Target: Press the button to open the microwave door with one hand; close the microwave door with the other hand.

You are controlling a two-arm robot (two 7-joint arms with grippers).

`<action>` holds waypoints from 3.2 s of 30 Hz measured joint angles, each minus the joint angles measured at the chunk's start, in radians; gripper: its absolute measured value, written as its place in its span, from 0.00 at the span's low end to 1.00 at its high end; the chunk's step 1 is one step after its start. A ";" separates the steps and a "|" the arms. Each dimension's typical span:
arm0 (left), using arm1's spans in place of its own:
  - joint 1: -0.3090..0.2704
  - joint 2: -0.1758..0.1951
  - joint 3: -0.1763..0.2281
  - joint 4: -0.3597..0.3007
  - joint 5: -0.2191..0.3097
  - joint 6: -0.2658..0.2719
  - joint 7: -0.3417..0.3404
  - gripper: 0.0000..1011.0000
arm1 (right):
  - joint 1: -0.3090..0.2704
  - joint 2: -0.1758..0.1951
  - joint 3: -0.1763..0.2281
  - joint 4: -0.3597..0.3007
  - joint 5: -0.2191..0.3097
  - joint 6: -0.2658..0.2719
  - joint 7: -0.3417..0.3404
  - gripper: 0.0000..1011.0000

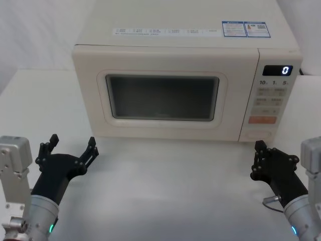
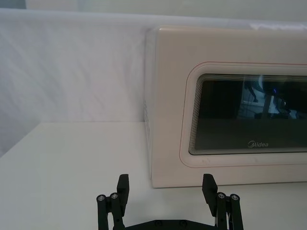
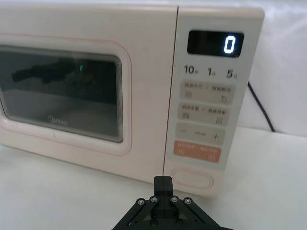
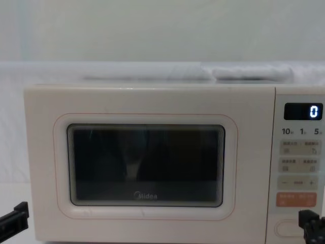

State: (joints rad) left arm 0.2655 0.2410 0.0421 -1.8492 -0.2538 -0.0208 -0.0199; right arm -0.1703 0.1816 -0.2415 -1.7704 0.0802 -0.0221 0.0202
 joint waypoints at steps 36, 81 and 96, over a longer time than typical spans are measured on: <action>0.000 0.000 0.000 0.000 0.000 0.000 0.000 0.99 | 0.168 -0.073 0.092 0.207 0.090 0.111 0.141 0.00; 0.000 0.000 0.000 0.000 0.000 0.000 0.000 0.99 | 0.274 -0.103 0.101 0.347 0.052 0.109 0.088 0.00; 0.000 0.000 0.000 0.000 0.000 0.000 0.000 0.99 | 0.309 -0.122 0.094 0.389 0.049 0.089 0.092 0.00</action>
State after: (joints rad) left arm 0.2655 0.2410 0.0421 -1.8492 -0.2538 -0.0208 -0.0199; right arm 0.1387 0.0592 -0.1478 -1.3812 0.1287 0.0672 0.1125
